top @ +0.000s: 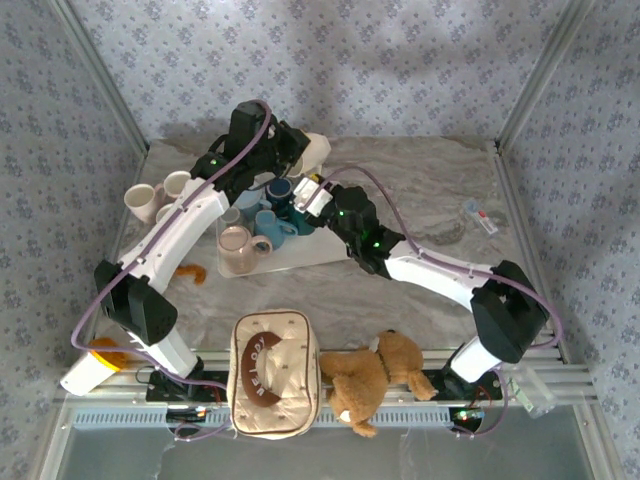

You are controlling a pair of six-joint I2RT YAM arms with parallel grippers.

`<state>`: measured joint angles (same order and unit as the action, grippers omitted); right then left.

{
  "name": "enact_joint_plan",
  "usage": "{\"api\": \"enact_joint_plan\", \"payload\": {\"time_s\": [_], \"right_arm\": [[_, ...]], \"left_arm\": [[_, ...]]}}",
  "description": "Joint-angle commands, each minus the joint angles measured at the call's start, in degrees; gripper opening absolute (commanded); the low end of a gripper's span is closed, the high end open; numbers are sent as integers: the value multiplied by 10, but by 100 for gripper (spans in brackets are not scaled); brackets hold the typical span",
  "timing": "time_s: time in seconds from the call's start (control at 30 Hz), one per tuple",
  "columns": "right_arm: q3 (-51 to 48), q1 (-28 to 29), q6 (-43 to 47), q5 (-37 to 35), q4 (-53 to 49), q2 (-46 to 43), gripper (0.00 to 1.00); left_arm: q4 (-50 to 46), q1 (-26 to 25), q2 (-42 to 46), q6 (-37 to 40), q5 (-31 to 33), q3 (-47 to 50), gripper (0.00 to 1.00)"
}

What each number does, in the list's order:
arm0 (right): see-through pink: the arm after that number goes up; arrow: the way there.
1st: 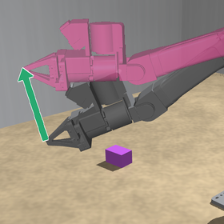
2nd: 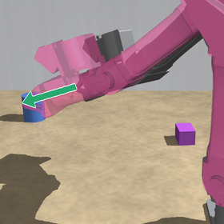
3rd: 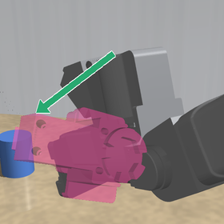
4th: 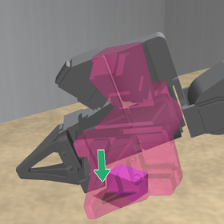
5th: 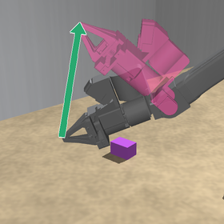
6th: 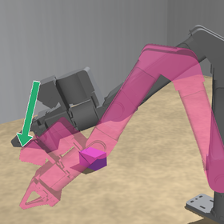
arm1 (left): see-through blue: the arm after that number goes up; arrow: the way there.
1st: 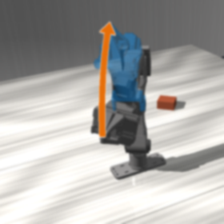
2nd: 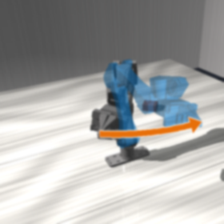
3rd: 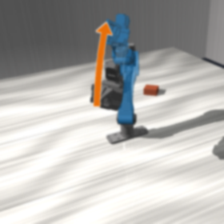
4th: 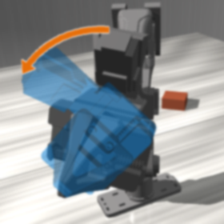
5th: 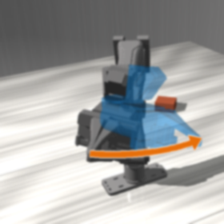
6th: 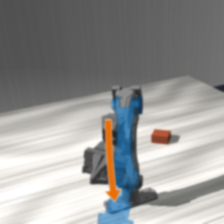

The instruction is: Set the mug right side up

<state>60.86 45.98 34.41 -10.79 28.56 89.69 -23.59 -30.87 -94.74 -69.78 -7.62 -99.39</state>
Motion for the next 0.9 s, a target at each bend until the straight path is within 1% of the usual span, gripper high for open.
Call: {"api": "enact_joint_plan", "payload": {"time_s": [0.0, 0.2, 0.43, 0.5, 0.57, 0.73, 0.8, 0.87], "right_arm": [[22, -4, 12, 1, 8, 9, 30], [25, -10, 13, 9, 2, 7, 20], [10, -23, -19, 30, 3, -12, 15], [3, -29, -38, 40, 4, -21, 13], [-2, -40, -64, 60, 0, -30, 9], [-24, -76, -144, 125, 13, -52, 6], [-28, -91, -177, 151, 14, -59, 6], [-32, -105, -207, 174, 18, -65, 5]], "left_arm": [[35, -4, 7, -39, 2, -38, 0], [33, -3, 3, -44, 1, -39, 0], [33, -4, -4, -53, -3, -36, 1], [35, -3, -5, -54, -7, -34, 10], [42, -3, -5, -58, -10, -28, 14], [53, 0, -7, -66, -15, -11, 20], [53, 0, -10, -66, -18, -11, 26], [56, 2, -12, -66, -24, -11, 37]]}}
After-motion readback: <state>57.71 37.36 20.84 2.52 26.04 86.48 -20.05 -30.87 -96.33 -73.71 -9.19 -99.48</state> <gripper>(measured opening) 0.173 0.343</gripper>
